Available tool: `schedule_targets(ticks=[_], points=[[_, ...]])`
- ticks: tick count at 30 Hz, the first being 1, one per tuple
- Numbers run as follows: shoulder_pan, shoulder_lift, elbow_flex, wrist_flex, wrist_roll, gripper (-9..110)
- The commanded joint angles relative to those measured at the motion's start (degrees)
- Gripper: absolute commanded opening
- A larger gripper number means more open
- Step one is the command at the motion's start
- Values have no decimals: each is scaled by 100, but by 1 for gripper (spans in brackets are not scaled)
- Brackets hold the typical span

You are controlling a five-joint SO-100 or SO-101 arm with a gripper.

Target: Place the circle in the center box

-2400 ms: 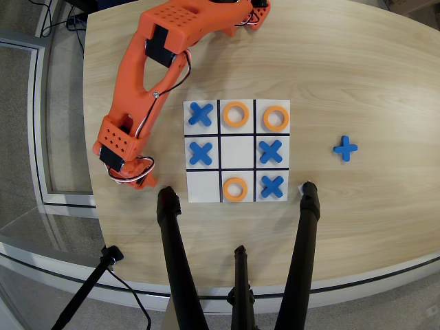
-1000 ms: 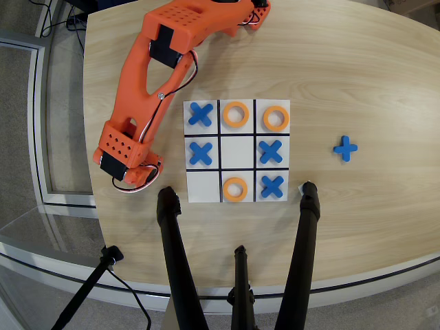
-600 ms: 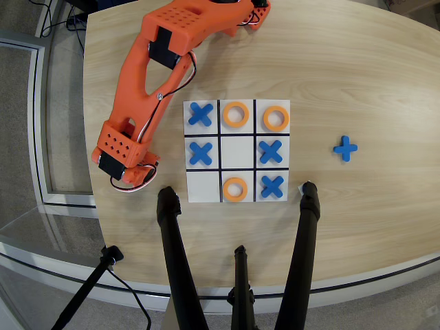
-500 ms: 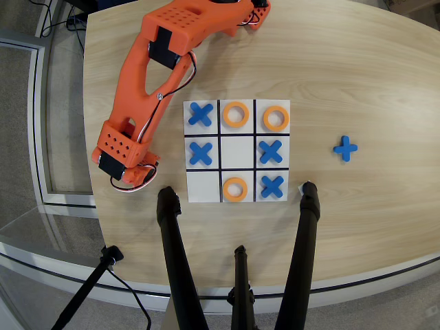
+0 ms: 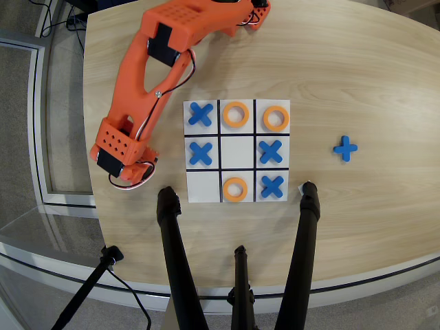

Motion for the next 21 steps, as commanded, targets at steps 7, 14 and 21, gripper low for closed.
schedule_targets(ticks=[7,14,21], points=[[-694,2197,896,492,483,0],[-1468,3902,2171,457,686,0],[-2593,5467,3727,123,826,0]])
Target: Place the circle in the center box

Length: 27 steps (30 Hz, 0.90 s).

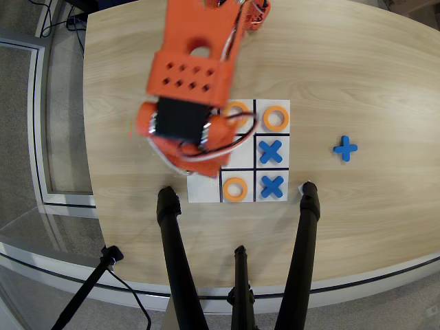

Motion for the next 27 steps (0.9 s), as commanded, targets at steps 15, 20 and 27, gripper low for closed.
schedule_targets(ticks=[15,20,27], points=[[-1872,-70,1538,-1318,281,0],[-1731,-879,1125,-1591,299,0],[-1529,-1696,519,-1591,299,0]])
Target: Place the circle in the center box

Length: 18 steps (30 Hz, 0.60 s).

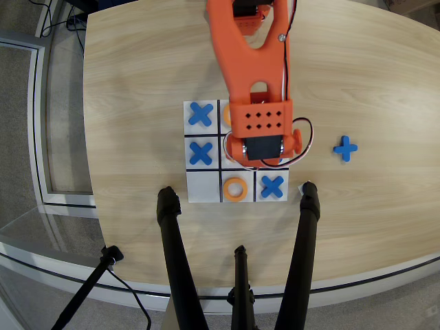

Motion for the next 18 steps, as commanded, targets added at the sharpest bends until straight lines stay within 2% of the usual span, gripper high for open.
schedule_targets(ticks=[1,18], points=[[97,-176,-422,-26,18,0],[97,-721,-668,-123,220,0]])
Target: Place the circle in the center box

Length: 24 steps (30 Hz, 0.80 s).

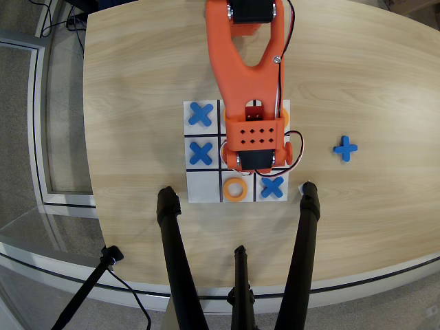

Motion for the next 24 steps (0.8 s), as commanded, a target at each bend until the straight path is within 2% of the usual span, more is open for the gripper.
schedule_targets(ticks=[1,15,24], points=[[-62,0,-229,-35,70,0],[-123,-176,-352,-35,185,0],[-88,-167,-396,9,185,5]])
